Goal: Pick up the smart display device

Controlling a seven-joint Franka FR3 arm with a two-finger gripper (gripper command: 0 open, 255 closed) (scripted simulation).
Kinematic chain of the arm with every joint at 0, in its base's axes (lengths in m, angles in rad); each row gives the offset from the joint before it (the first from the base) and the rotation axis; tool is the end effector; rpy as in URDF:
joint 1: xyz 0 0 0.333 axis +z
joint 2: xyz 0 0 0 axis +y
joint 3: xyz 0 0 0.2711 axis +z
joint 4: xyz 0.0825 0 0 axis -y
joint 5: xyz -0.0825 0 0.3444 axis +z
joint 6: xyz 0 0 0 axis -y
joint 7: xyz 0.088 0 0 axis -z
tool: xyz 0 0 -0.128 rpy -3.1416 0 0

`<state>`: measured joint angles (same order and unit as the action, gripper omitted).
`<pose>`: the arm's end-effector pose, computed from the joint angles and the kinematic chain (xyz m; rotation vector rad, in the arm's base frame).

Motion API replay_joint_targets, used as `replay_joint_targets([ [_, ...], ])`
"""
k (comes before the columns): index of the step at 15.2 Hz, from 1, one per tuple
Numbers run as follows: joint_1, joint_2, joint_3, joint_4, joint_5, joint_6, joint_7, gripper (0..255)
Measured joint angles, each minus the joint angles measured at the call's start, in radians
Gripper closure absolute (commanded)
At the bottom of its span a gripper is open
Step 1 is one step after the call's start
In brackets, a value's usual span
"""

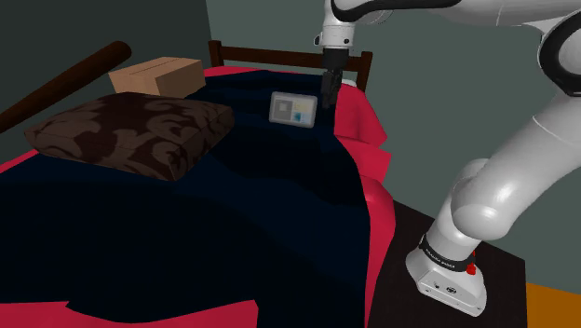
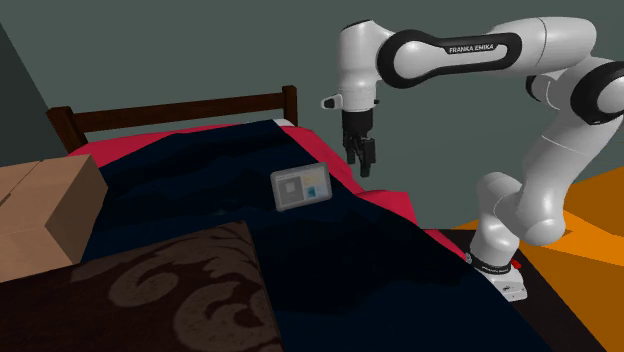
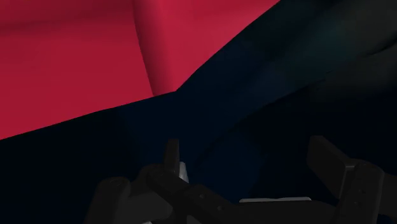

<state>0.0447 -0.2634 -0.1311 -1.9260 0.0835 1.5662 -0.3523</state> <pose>0.4342 -0.0317 0.5307 -2.9768 -0.4018 0.1068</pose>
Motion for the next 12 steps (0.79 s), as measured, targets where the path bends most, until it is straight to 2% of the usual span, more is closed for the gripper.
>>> replay_joint_targets([
  [5, 0.002, 0.198, -0.02, 0.223, 0.01, -0.038, -0.084, 0],
  [10, -0.01, 0.452, -0.027, 0.555, 0.037, -0.127, -0.157, 0],
  [12, -0.018, 0.524, -0.026, 0.649, 0.044, -0.153, -0.178, 0],
])
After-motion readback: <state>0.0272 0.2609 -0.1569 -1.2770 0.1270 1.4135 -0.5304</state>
